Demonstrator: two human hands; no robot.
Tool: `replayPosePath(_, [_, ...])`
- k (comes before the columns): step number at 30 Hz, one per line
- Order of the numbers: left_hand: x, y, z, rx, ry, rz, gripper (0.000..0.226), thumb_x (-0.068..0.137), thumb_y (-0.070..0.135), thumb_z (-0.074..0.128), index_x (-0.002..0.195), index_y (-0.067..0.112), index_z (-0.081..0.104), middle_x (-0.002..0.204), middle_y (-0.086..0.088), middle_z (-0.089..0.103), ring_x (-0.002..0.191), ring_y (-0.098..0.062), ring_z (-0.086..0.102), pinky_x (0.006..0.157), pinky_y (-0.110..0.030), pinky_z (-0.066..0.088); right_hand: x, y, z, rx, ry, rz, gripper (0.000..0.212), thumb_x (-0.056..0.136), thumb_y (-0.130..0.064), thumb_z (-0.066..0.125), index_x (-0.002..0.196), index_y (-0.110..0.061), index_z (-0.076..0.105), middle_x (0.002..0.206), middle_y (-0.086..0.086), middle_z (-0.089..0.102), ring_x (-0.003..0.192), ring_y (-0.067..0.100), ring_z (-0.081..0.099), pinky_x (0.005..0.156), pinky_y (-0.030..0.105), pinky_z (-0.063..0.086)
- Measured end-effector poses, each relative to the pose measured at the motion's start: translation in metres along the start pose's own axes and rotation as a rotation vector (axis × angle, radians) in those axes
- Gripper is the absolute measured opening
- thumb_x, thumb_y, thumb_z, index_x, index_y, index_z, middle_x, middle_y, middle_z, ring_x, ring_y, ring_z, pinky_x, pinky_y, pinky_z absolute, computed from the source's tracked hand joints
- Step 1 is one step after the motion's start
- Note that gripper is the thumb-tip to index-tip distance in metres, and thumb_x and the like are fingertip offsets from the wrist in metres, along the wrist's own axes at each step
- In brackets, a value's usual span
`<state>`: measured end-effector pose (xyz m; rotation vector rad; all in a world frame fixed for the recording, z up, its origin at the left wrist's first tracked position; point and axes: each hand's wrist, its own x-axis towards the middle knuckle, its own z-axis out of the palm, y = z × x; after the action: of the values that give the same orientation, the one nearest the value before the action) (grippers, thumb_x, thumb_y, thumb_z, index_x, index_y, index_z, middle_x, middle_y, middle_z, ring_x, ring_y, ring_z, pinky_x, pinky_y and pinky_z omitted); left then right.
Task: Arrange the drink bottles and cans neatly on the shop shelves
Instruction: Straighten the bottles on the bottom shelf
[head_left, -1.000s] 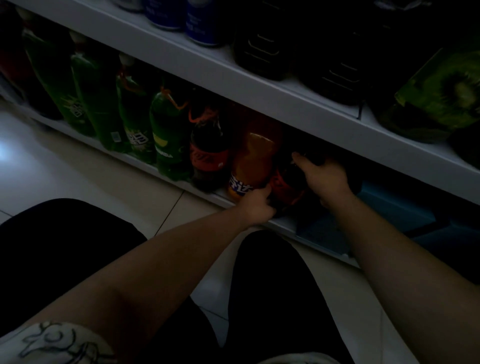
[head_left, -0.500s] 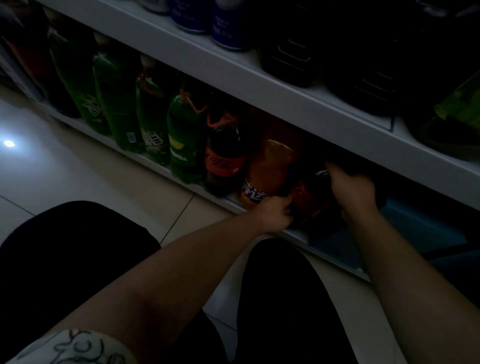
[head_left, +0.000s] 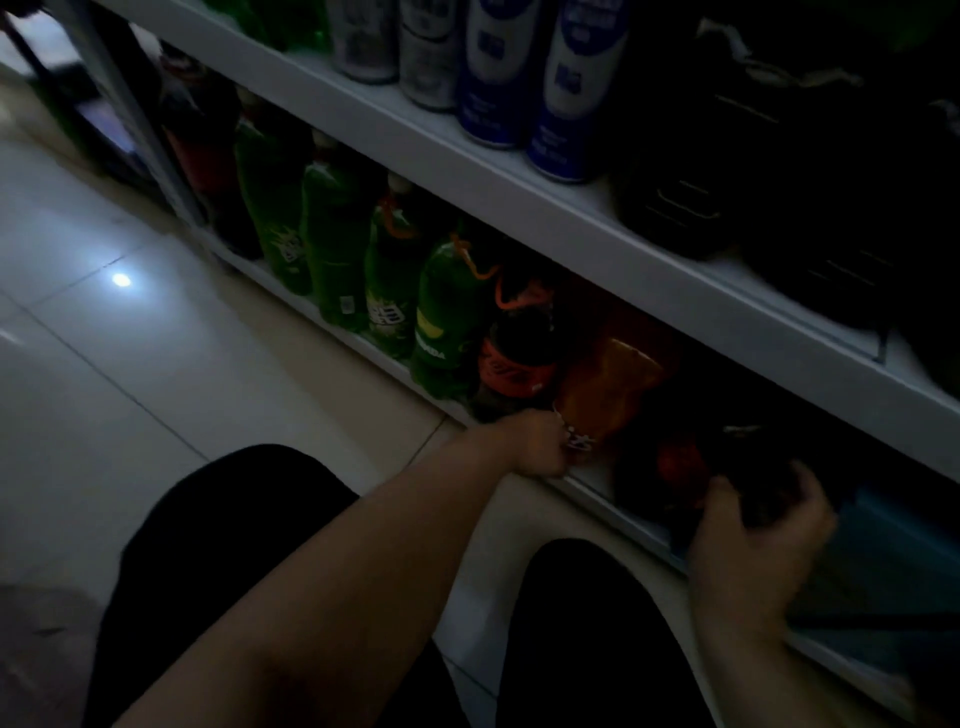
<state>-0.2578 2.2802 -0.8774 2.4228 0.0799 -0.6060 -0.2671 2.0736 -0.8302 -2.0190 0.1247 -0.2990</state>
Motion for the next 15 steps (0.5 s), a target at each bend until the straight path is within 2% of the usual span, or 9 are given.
replayPosePath(1, [-0.008, -0.015, -0.015, 0.031, -0.038, -0.069, 0.024, 0.088, 0.022, 0.061, 0.099, 0.001, 0.064, 0.08, -0.006, 0.058, 0.072, -0.021, 0.054, 0.059, -0.025, 0.042, -0.018, -0.007, 0.01, 0.001, -0.077, -0.039, 0.049, 0.08, -0.023, 0.066, 0.125, -0.027, 0.046, 0.127, 0.007, 0.047, 0.11, 0.019, 0.052, 0.095, 0.034, 0.042])
replayPosePath(3, [-0.025, -0.043, -0.047, -0.029, -0.046, -0.263, 0.019, 0.086, 0.024, 0.064, 0.082, 0.005, 0.063, 0.066, -0.004, 0.055, 0.056, -0.018, 0.052, 0.048, -0.022, 0.042, -0.039, -0.03, 0.037, -0.01, -0.364, -0.156, 0.035, 0.083, -0.011, 0.065, 0.113, -0.026, 0.055, 0.116, 0.003, 0.055, 0.105, 0.016, 0.055, 0.089, 0.027, 0.043])
replayPosePath(4, [-0.035, -0.055, -0.063, -0.056, -0.007, -0.339, 0.02, 0.086, 0.026, 0.065, 0.078, 0.007, 0.061, 0.069, -0.006, 0.058, 0.056, -0.019, 0.056, 0.047, -0.021, 0.044, -0.042, -0.047, 0.052, -0.026, -0.505, -0.233, 0.029, 0.083, -0.008, 0.064, 0.107, -0.023, 0.06, 0.111, 0.0, 0.057, 0.103, 0.012, 0.056, 0.088, 0.02, 0.042])
replayPosePath(5, [-0.043, -0.067, -0.077, -0.067, 0.047, -0.41, 0.021, 0.086, 0.029, 0.064, 0.081, 0.008, 0.061, 0.078, -0.008, 0.061, 0.065, -0.021, 0.062, 0.05, -0.022, 0.046, -0.041, -0.065, 0.066, -0.032, -0.606, -0.326, 0.023, 0.085, -0.006, 0.063, 0.104, -0.018, 0.064, 0.109, -0.002, 0.059, 0.102, 0.006, 0.056, 0.085, 0.011, 0.041])
replayPosePath(7, [-0.054, -0.09, -0.099, -0.059, 0.244, -0.507, 0.024, 0.088, 0.031, 0.059, 0.1, 0.01, 0.062, 0.102, -0.011, 0.063, 0.089, -0.026, 0.063, 0.064, -0.029, 0.046, -0.033, -0.104, 0.097, -0.038, -0.705, -0.493, 0.023, 0.086, -0.011, 0.058, 0.108, -0.012, 0.066, 0.111, -0.004, 0.059, 0.101, -0.004, 0.052, 0.082, -0.002, 0.033])
replayPosePath(9, [-0.063, -0.106, -0.11, -0.111, 0.468, -0.579, 0.024, 0.09, 0.029, 0.054, 0.104, 0.011, 0.06, 0.109, -0.013, 0.063, 0.086, -0.026, 0.058, 0.068, -0.031, 0.042, -0.022, -0.137, 0.128, -0.109, -0.784, -0.588, 0.034, 0.089, -0.016, 0.052, 0.121, -0.011, 0.061, 0.124, -0.004, 0.054, 0.113, -0.001, 0.046, 0.089, -0.004, 0.025])
replayPosePath(11, [-0.065, -0.117, -0.11, -0.225, 0.542, -0.649, 0.028, 0.092, 0.031, 0.051, 0.107, 0.009, 0.06, 0.113, -0.015, 0.063, 0.092, -0.028, 0.06, 0.07, -0.031, 0.042, -0.015, -0.159, 0.16, -0.24, -0.816, -0.722, 0.042, 0.092, -0.014, 0.048, 0.134, -0.007, 0.05, 0.143, 0.004, 0.042, 0.13, 0.01, 0.036, 0.103, 0.004, 0.018])
replayPosePath(13, [-0.065, -0.12, -0.103, -0.358, 0.53, -0.681, 0.033, 0.093, 0.03, 0.051, 0.116, 0.007, 0.059, 0.118, -0.015, 0.061, 0.104, -0.03, 0.059, 0.078, -0.032, 0.046, -0.011, -0.17, 0.186, -0.437, -0.748, -0.923, 0.052, 0.093, -0.013, 0.044, 0.143, -0.003, 0.036, 0.15, 0.013, 0.032, 0.135, 0.024, 0.031, 0.112, 0.024, 0.021])
replayPosePath(15, [-0.06, -0.119, -0.09, -0.472, 0.486, -0.666, 0.035, 0.095, 0.026, 0.05, 0.122, 0.006, 0.058, 0.123, -0.016, 0.059, 0.109, -0.03, 0.058, 0.087, -0.035, 0.05, -0.009, -0.173, 0.201, -0.594, -0.709, -0.944, 0.06, 0.093, -0.018, 0.041, 0.148, -0.005, 0.023, 0.15, 0.016, 0.031, 0.131, 0.032, 0.036, 0.106, 0.039, 0.032])
